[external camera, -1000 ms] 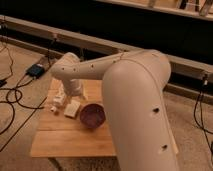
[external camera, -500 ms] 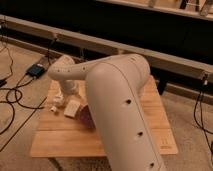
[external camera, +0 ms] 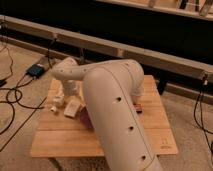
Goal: Place the eraser in the ceramic cup
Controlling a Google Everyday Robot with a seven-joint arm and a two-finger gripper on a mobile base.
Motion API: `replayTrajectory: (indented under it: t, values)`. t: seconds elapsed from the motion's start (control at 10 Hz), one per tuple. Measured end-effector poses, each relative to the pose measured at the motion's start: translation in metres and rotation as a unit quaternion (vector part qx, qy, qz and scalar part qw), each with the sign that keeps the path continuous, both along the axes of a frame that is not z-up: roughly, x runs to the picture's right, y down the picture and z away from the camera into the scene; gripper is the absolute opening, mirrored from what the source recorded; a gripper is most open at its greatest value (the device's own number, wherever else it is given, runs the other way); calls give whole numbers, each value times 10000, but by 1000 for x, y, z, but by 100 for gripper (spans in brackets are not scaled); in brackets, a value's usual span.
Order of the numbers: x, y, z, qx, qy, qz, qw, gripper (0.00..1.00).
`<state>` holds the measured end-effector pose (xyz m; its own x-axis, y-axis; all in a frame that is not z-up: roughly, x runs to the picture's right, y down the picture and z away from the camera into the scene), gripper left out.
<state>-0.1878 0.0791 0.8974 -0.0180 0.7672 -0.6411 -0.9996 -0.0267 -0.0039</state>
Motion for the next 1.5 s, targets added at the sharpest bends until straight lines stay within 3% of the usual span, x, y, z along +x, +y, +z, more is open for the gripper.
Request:
replayTrajectory:
  t: [0.4, 0.9, 1.5]
  values:
    - [3, 18, 11, -322, -147, 58, 9994, 65]
    - [-1, 0, 3, -337, -457, 210, 9982, 65]
    - [-13, 13, 5, -486, -673, 130, 9965, 65]
